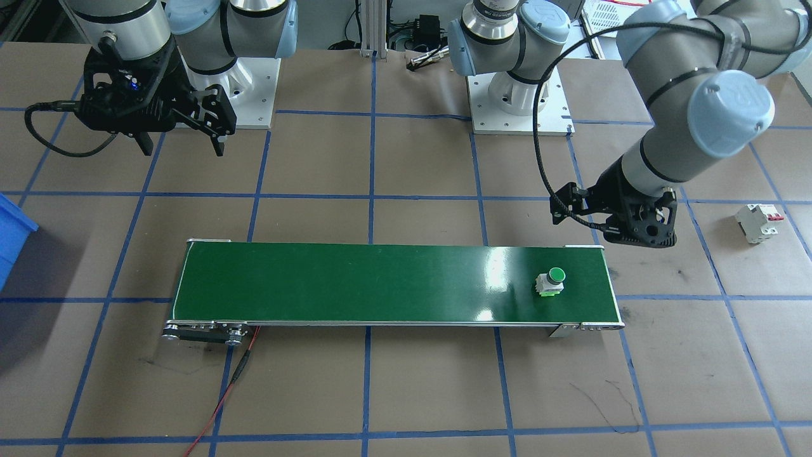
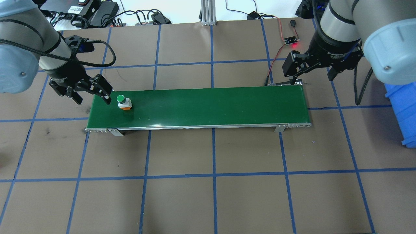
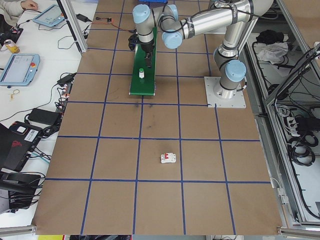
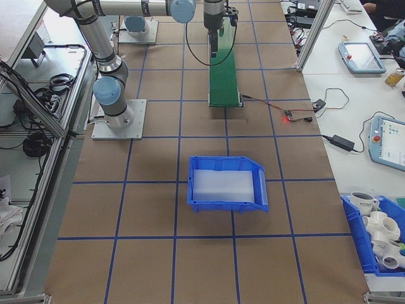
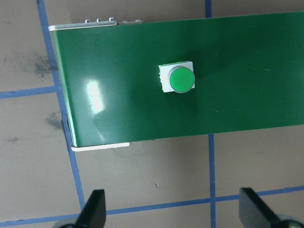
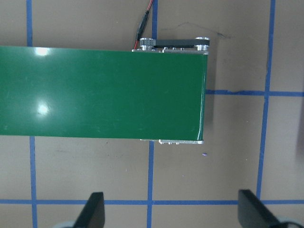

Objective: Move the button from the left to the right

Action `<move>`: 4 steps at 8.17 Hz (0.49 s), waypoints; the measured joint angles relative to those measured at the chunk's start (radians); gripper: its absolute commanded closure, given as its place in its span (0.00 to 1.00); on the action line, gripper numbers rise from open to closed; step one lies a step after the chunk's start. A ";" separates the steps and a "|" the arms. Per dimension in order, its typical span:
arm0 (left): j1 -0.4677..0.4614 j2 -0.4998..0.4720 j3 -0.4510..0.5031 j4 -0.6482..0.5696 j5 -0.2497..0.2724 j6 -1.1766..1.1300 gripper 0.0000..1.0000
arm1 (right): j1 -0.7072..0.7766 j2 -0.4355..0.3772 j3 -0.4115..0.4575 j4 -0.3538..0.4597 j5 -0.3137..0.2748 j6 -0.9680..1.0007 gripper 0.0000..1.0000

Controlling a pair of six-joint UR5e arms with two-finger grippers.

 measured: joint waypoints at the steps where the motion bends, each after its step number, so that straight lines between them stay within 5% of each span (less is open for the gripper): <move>1: -0.022 0.034 0.002 -0.004 0.009 -0.008 0.00 | -0.012 0.029 -0.002 -0.025 0.021 0.002 0.00; 4: -0.062 0.049 0.006 0.007 0.015 -0.014 0.00 | -0.031 0.149 0.007 -0.142 0.097 0.039 0.00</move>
